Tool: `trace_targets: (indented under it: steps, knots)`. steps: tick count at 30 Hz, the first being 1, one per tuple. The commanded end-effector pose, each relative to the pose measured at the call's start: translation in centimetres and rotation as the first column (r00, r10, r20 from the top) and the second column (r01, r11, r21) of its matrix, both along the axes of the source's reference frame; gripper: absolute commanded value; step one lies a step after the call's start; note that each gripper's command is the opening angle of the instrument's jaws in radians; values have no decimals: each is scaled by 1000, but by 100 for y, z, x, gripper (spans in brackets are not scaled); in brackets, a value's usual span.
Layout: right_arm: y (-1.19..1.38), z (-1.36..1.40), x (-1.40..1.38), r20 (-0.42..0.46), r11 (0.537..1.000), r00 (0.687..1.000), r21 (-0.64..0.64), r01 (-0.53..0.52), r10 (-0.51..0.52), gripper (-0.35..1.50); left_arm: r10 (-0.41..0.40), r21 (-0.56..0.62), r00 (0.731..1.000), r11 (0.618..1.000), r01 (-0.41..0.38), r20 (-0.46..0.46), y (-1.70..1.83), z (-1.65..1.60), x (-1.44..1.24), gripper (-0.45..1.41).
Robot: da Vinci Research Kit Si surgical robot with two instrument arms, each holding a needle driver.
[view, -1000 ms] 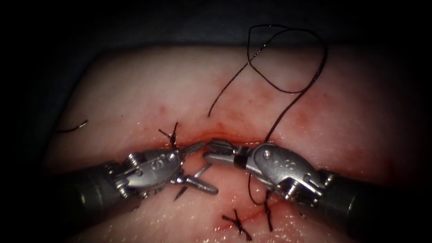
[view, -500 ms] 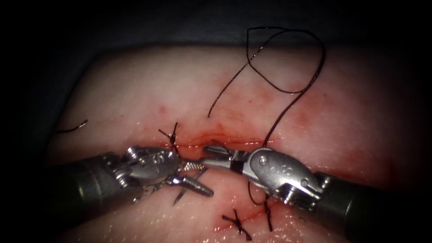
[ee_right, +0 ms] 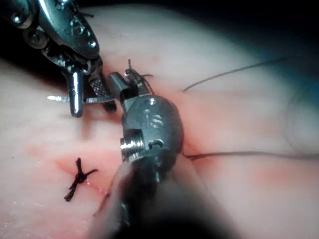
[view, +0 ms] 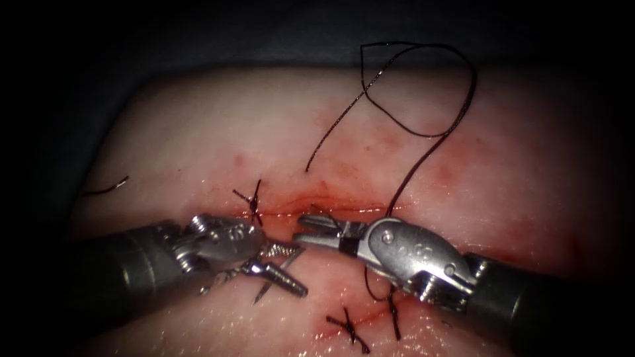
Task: Wound Closure
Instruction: Pass the needle back to the left gripper to adjust grip.
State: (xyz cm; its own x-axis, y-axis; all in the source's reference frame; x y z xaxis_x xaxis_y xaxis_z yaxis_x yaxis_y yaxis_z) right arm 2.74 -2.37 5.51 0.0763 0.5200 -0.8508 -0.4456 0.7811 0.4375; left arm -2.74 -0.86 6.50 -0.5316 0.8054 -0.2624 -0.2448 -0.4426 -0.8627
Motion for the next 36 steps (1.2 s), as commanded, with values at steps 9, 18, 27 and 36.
trace_targets:
  steps: [9,18,27,36]
  knots:
    - [3,2,10,-4,1000,1000,-10,4,-4,-35,-1,74,1000,997,3,-31,7,6,-3,46]
    - [0,3,11,-9,1000,1000,-15,9,-9,-35,70,197,997,978,-73,23,13,12,3,-45]
    - [1,4,10,-100,999,994,6,-47,48,51,17,211,995,977,-38,101,26,16,7,-45]
    - [-4,12,6,-222,981,961,141,-136,165,81,-80,236,979,971,34,186,33,13,19,-45]
